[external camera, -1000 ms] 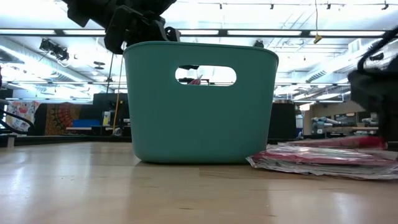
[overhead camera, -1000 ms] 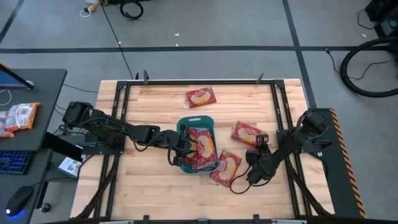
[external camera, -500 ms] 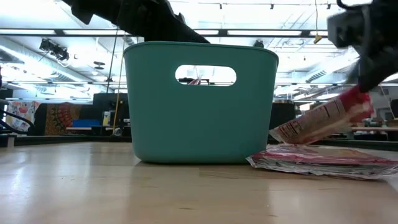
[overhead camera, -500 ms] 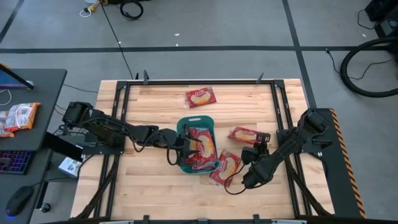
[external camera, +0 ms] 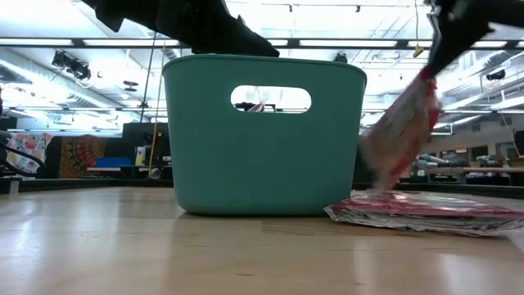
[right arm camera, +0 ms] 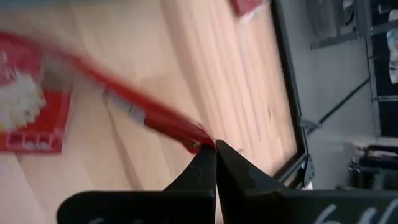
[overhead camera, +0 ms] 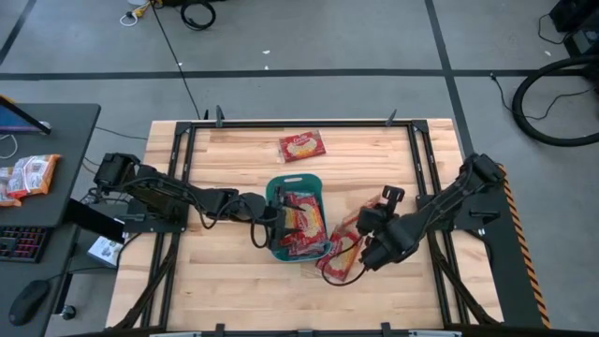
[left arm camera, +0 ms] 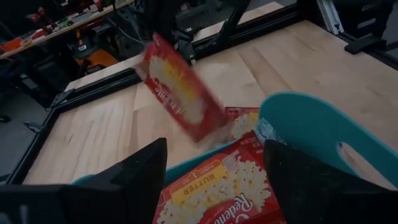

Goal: Sort popcorn bags into baskets
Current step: Put the red popcorn bag into the green bin

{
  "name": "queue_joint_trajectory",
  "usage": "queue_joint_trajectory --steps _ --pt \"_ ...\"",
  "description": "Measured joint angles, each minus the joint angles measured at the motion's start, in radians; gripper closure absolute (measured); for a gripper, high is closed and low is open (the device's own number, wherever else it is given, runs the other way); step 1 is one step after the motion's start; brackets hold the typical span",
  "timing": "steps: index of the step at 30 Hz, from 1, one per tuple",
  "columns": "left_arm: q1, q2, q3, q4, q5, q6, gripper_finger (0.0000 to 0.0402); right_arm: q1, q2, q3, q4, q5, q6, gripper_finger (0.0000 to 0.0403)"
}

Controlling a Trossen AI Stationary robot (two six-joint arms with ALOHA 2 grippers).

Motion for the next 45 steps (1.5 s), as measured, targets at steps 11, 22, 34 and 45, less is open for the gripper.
queue_joint_trajectory --steps 11,22,34,45 --pt "0.000 0.000 0.000 0.000 0.000 -0.016 0.0135 0.000 -0.034 0.155 0.001 0.277 -0.124 0.0400" --pt "-0.009 -0.087 0.000 -0.042 0.104 -0.079 0.0136 0.044 -0.125 0.171 0.102 0.488 -0.235 0.0400" --pt "-0.069 -0.284 -0.004 -0.275 -0.033 -0.078 0.0136 0.014 -0.245 0.040 0.795 0.393 -0.788 0.0400" --pt "-0.063 -0.413 -0.200 -0.150 -0.073 -0.080 0.0161 -0.136 -0.238 -0.078 1.316 0.076 -1.145 0.0401"
